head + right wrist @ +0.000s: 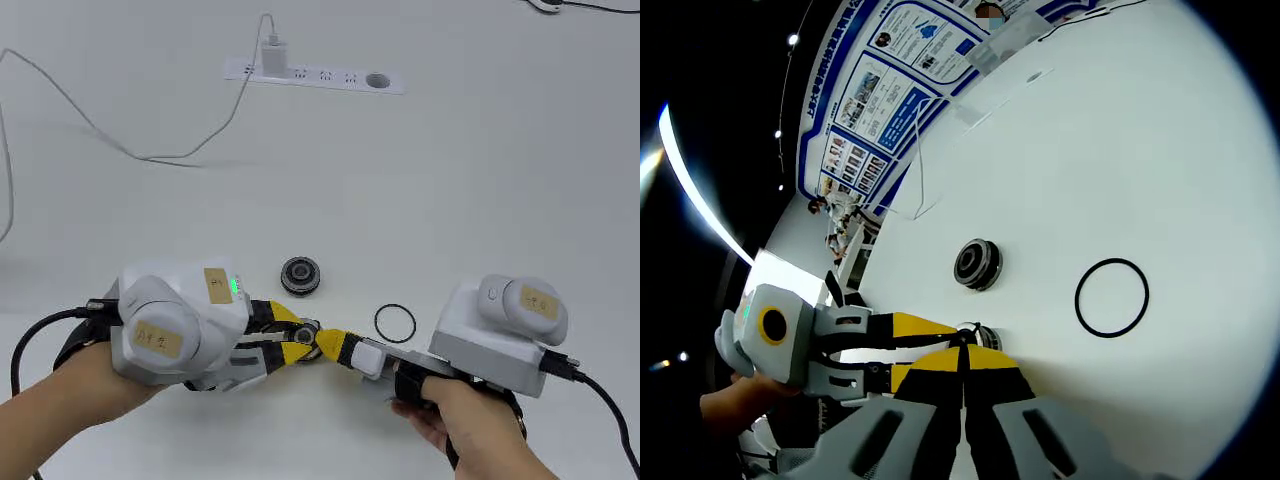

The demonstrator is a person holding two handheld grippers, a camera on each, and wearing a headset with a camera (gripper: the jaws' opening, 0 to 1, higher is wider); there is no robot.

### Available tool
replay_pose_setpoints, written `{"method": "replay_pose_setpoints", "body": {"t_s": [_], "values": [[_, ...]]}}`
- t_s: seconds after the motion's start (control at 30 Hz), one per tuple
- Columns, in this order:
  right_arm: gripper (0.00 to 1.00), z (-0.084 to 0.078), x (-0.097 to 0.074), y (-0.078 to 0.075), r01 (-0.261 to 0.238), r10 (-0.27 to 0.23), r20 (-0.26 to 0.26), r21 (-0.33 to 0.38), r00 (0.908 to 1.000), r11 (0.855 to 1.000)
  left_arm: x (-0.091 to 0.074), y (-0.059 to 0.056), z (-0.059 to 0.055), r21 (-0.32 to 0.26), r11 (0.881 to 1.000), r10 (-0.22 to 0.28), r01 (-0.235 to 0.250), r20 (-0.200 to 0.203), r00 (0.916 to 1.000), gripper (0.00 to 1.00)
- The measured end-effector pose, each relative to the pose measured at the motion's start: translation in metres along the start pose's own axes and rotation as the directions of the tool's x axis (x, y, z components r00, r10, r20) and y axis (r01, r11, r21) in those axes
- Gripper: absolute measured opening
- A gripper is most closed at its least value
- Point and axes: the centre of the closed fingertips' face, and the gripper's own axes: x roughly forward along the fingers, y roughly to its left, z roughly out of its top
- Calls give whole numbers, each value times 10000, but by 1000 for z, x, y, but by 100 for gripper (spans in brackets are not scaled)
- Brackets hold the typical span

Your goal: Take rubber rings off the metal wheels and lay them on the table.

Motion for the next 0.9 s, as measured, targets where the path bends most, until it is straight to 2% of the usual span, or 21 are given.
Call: {"method": "replay_pose_setpoints", "body": {"t_s": [0.23,0.43,0.47,0.9], "values": [[0,-1,0,3,-109,108,-65,-119,9999,9999,0,0,0,10,10000,-22,22,19,10000,12],[0,-2,3,14,-393,388,-197,-267,9991,9989,0,0,0,22,10000,41,-41,47,10000,12],[0,-3,3,14,-388,377,-243,-482,9990,9981,0,0,0,25,10000,47,-48,47,10000,12],[0,-1,-1,12,-181,179,-71,-293,9998,9994,0,0,0,41,10000,88,-88,-5,10000,12]]}}
